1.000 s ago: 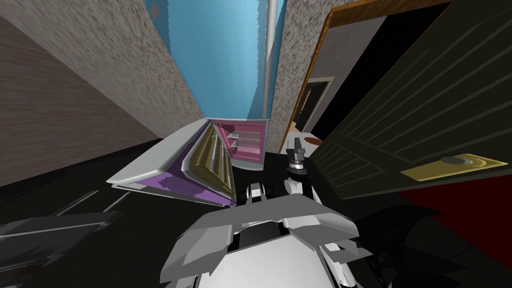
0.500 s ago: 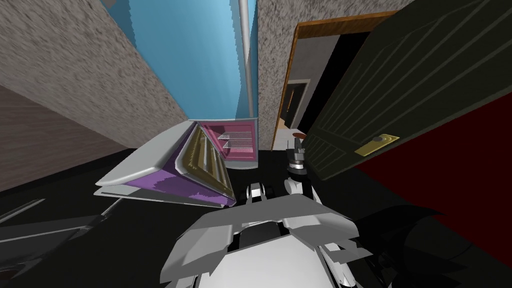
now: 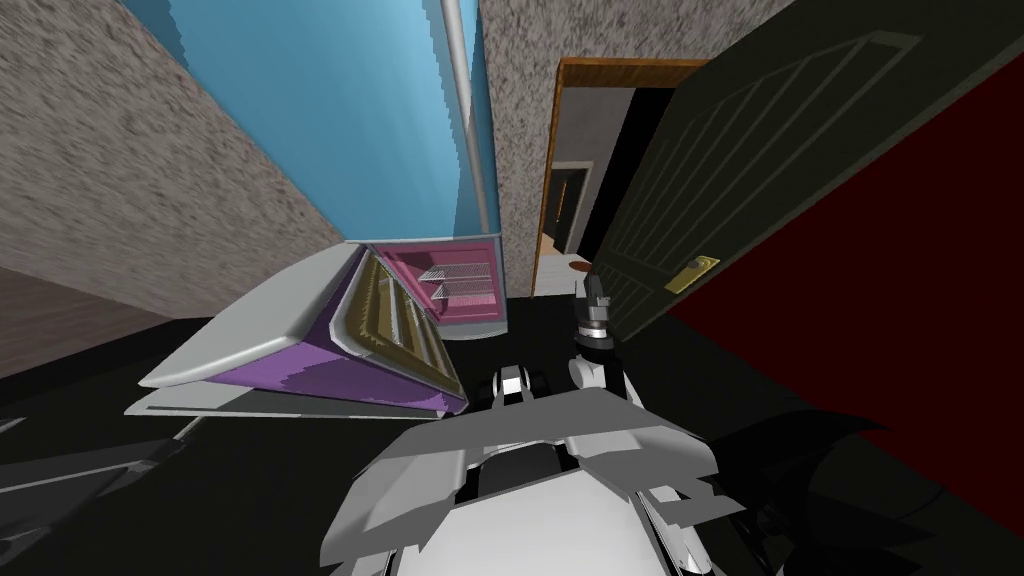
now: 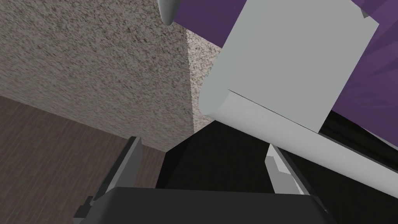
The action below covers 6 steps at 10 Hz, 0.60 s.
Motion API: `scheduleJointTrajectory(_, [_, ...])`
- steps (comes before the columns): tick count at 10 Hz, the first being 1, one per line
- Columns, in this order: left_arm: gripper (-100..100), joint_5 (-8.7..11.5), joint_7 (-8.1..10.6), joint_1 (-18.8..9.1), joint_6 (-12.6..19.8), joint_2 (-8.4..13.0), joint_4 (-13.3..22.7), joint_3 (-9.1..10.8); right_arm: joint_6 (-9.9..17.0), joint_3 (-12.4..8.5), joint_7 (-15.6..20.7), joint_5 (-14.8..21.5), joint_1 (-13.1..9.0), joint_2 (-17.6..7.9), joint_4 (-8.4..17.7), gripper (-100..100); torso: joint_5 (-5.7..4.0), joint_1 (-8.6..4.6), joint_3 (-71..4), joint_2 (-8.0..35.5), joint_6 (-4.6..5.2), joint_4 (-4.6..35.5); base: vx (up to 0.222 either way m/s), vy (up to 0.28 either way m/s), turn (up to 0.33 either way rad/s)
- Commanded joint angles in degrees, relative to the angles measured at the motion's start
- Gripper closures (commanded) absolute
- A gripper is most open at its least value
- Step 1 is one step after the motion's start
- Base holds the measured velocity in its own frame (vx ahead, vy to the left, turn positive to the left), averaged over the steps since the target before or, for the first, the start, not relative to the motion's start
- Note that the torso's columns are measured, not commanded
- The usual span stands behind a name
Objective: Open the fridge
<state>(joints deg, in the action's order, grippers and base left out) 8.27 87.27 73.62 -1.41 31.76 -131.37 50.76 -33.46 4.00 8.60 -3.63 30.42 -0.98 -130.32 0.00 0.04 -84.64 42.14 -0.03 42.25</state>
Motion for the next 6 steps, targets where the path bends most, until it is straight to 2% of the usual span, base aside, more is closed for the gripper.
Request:
scheduleJointTrajectory(1, [100, -0.57, 0.1, 1.35, -3.1, 0.13, -1.33, -0.8, -0.01, -0.01, 0.0, 0.0, 0.03, -0.01, 0.0, 0, 0.02, 0.08, -0.15, -0.24, -0.06, -0.07, 0.121, 0.026, 0.37])
scheduleJointTrajectory(6, [100, -1.61, 0.39, 4.83, -9.64, -0.07, -4.34, -2.12, -0.01, -0.01, 0.0, 0.0, 0.02, -0.01, 0.0, 0, -0.03, -0.13, 0.16, 0.27, 0.02, 0.07, 0.109, 0.02, 0.259])
